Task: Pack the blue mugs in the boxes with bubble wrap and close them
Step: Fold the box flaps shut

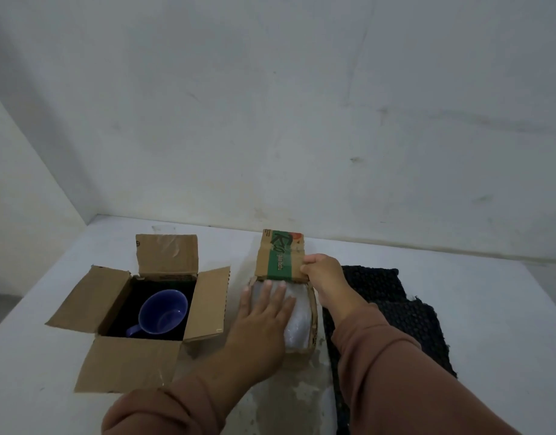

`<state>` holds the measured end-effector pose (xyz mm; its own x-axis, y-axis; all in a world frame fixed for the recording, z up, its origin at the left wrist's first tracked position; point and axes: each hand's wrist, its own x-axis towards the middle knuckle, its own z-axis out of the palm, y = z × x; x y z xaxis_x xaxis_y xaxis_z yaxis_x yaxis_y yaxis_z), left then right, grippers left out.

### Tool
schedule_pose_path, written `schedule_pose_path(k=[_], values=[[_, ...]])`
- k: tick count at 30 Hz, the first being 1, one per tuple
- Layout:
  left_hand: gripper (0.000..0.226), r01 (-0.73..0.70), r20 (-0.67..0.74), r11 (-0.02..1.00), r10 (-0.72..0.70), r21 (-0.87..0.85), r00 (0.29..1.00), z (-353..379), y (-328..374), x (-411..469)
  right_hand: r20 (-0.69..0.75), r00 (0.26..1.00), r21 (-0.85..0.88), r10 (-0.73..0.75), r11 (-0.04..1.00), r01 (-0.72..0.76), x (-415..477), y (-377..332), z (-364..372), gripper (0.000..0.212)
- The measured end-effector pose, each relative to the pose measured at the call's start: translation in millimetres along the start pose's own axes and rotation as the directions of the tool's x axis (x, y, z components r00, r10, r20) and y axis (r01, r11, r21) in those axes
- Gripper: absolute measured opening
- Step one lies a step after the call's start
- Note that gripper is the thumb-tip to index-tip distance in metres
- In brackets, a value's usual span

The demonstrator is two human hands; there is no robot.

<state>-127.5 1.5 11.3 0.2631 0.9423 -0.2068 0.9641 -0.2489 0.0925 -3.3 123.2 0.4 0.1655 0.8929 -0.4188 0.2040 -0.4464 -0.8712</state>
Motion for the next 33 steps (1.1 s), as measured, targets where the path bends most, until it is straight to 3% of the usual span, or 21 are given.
schedule_pose_path(k=[8,12,15,17,20,23,27,29,30,33], values=[[0.081,-0.047,0.164,0.996,0.034,0.077,0.986,-12.7,-5.5,19.4,-0.004,0.999,-0.037,-0.049,0.998,0.049,1.1,4.0,1.7,0.032],[0.083,-0.055,0.132,0.997,0.046,0.062,0.99,-13.3,-5.5,16.3,0.01,0.998,-0.011,-0.063,0.998,0.063,-1.5,0.6,2.0,0.036],[0.082,-0.04,0.075,0.996,0.047,-0.085,0.996,-14.3,-9.2,12.8,0.012,0.995,0.009,-0.098,0.995,0.098,-6.5,-5.0,0.5,0.041],[0.075,0.007,-0.014,0.947,-0.012,-0.322,1.0,-19.1,-11.7,9.7,0.003,0.994,0.024,-0.11,0.994,0.11,-10.2,-7.5,-0.6,0.05],[0.058,0.057,-0.105,0.806,-0.147,-0.589,0.984,-31.9,-13.7,1.6,-0.011,0.99,0.024,-0.143,0.989,0.143,-17.1,-11.1,-3.3,0.055],[0.051,0.164,-0.003,0.641,-0.251,-0.75,0.968,-37.8,-19.0,-3.0,-0.016,0.986,0.03,-0.167,0.985,0.167,-30.2,-18.0,-8.8,0.044],[0.031,0.315,0.251,0.197,-0.29,-0.928,0.923,-42.7,-24.4,-4.3,0.042,0.969,0.06,-0.242,0.969,0.239,-57.8,-27.4,-21.1,0.017],[0.016,0.294,0.301,-0.068,-0.282,-0.953,0.911,-44.4,-26.7,-6.9,0.082,0.954,0.062,-0.287,0.957,0.283,-71.5,-27.4,-28.1,0.014],[0.021,0.268,0.313,-0.188,-0.283,-0.945,0.907,-45.8,-27.8,-8.4,0.104,0.95,0.046,-0.295,0.955,0.292,-77.8,-26.2,-31.6,0.016],[0.042,0.245,0.34,-0.348,-0.246,-0.905,0.908,-47.5,-33.5,-12.2,0.184,0.957,0.06,-0.223,0.975,0.216,-91.5,-16.9,-40.6,0.018]])
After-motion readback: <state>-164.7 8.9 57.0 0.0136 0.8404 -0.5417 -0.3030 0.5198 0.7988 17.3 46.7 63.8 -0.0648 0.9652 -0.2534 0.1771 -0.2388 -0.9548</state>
